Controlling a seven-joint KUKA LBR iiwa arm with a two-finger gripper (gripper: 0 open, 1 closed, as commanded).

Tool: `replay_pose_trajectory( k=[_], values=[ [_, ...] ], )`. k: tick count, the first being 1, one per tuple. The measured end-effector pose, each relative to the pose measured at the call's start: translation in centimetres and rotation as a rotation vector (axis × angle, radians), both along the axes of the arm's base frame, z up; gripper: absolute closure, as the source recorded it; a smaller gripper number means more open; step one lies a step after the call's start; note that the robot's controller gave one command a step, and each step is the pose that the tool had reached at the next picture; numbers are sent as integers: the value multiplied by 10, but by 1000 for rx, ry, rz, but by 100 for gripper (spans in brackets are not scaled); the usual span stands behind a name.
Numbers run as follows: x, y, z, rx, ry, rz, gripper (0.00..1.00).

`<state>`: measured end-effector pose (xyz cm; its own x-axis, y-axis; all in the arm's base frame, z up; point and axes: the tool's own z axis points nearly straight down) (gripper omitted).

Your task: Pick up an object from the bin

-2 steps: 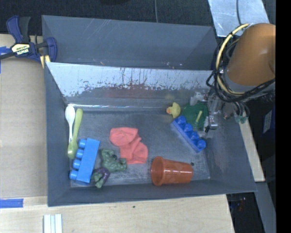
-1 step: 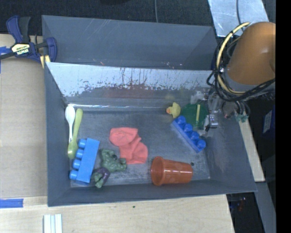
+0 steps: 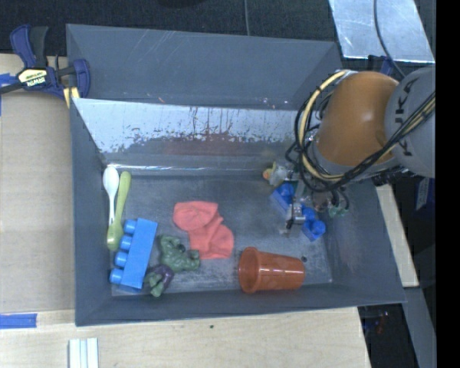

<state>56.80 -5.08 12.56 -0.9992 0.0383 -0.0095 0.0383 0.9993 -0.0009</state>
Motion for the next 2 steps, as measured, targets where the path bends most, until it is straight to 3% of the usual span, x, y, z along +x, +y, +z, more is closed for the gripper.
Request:
replay_pose_trajectory(
  k=[1,2],
  values=[
    [-26,20,-29,-4,-4,162,0],
    [-32,62,-27,-2,-9,126,0]
  ],
)
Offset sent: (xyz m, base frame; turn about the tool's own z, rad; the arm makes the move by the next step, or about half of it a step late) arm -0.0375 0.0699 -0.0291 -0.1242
